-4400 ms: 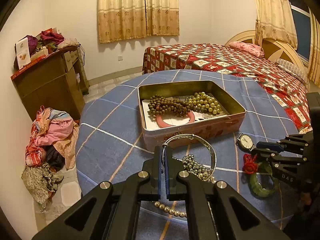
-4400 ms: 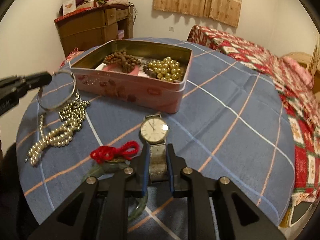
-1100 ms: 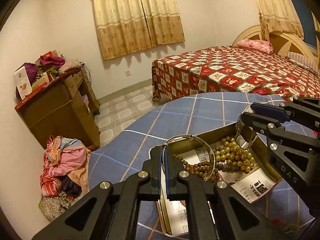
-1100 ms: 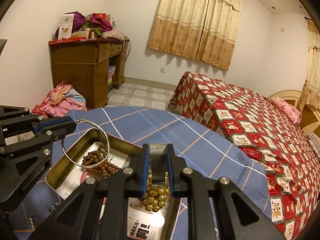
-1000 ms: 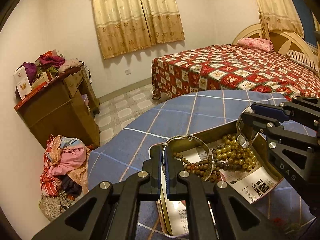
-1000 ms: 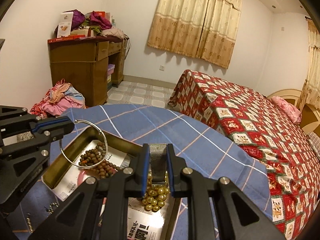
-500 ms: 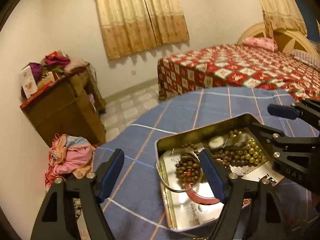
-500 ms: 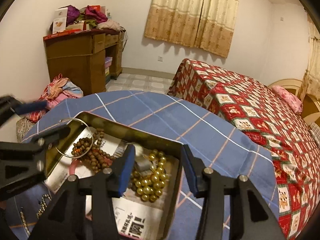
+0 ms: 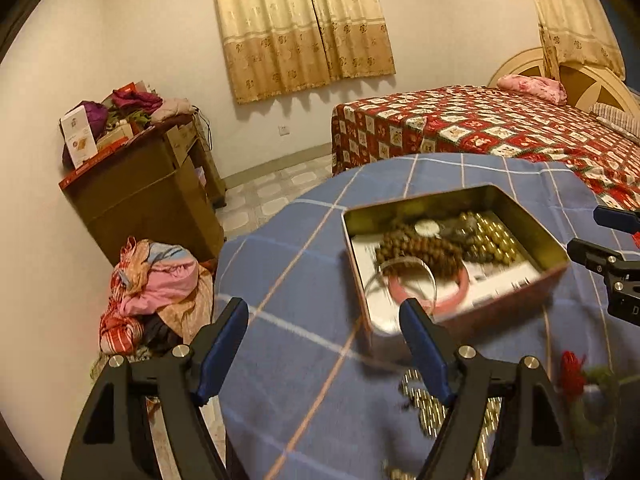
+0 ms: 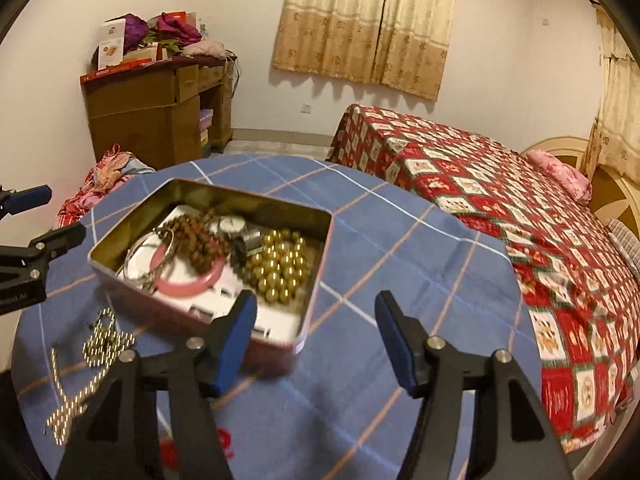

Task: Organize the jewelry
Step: 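Move the left gripper to the pearl necklace while the right moves to the jade bangle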

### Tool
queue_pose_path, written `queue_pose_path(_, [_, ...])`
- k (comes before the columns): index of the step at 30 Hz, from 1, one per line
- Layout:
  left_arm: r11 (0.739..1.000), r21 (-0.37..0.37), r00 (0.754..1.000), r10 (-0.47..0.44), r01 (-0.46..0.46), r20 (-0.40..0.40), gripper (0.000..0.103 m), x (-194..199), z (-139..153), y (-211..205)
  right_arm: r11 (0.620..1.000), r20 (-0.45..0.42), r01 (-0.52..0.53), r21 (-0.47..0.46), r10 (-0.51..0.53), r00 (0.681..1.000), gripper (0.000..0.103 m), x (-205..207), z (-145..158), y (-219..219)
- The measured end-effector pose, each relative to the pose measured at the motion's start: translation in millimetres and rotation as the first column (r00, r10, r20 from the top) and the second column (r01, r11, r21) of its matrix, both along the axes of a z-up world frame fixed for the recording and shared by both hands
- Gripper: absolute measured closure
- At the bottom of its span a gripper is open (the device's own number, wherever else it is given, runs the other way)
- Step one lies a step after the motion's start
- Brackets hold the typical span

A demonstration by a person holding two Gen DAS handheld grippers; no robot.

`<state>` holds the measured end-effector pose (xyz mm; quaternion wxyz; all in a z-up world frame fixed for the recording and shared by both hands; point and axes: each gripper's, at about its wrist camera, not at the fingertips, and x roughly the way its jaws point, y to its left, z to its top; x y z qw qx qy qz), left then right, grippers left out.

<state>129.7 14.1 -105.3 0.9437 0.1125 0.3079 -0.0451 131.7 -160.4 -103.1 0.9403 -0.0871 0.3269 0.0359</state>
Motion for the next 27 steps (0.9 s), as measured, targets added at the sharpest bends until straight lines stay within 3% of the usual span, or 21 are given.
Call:
queue_pose_path(6, [1.000,-0.013,0.999,0.014,-0.015,-0.035,0.025,-34.0,-7.8,5.2,1.000,-0.013,-0.003,-0.021,0.003,1.000,0.037,-33.6,-12.1,-1.5])
queue_pose_path(14, [1.000,-0.023,0.997,-0.002,0.000,-0.078,0.025,-67.6,-22.8,-6.8,0.999,-0.044,0.037,0.036,-0.036,0.998,0.031,-70.8,-21.9,-12.8])
queue_pose_path(21, [0.997,0.002,0.995,-0.079,0.079,-0.068,0.025,-88.5,-24.9,-36.4,0.999,-0.089,0.003,0.051,0.002,0.996,0.031,-78.0,-30.8,0.3])
queue_pose_path(27, [0.997,-0.009,0.991,-0.082,0.081,-0.109,0.025,-84.0,-34.8,-36.8,0.999,-0.128,0.002,0.033,0.002,0.992,0.031,-80.2,-43.2,3.6])
